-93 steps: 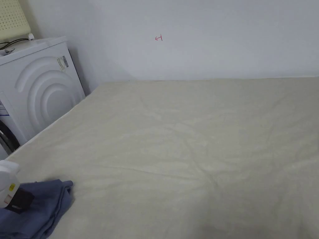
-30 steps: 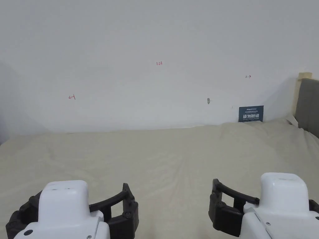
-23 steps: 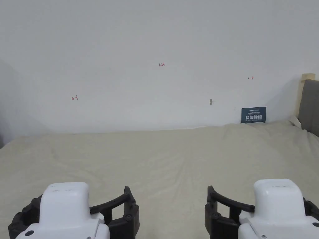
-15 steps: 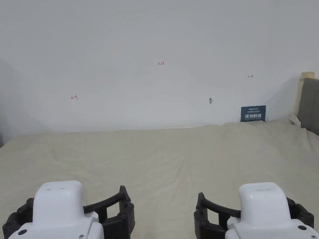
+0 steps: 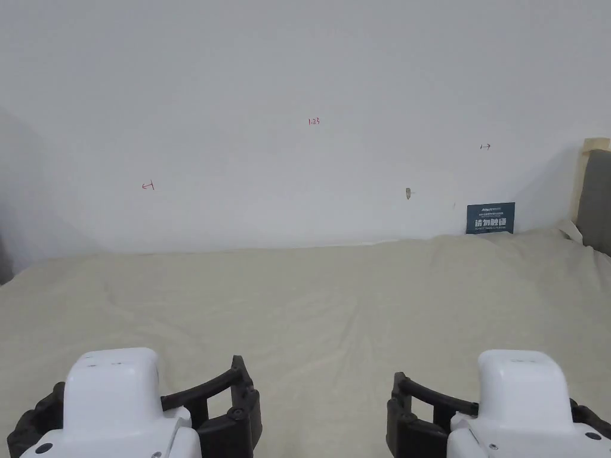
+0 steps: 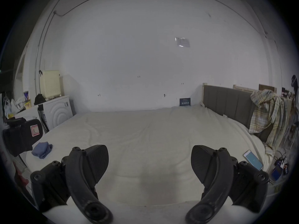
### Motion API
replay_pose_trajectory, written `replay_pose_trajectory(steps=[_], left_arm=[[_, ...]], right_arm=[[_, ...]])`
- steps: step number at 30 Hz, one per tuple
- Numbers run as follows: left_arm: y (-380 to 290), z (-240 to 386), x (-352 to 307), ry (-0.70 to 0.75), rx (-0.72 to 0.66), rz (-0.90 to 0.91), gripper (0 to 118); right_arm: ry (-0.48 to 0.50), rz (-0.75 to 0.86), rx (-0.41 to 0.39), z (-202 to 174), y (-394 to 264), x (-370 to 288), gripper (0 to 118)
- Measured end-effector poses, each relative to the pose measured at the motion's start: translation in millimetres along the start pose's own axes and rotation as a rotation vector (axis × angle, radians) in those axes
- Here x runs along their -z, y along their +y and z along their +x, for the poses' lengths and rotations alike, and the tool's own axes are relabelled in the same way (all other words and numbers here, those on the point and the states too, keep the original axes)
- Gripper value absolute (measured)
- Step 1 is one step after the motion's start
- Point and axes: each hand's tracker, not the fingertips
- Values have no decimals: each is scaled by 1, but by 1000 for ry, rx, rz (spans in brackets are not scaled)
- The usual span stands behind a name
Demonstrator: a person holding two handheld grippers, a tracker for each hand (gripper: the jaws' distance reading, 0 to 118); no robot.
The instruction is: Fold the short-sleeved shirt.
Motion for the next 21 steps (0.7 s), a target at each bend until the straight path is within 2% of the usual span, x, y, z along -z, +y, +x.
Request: replay_pose_trajectory(steps=[7, 10, 17, 21], left_arm=[[0, -2, -1, 2, 10, 0, 116], [-2, -4, -3, -14, -4, 4, 116], [-3, -4, -8, -33, 28, 13, 116], [-3, -7, -11, -31, 10, 23, 116]], right_arm=[[9, 182, -67, 6, -7, -14, 105], [8, 209, -97, 7, -7, -16, 105], [20, 206, -79, 9, -7, -17, 106], [-24, 227, -100, 5, -6, -18, 106]])
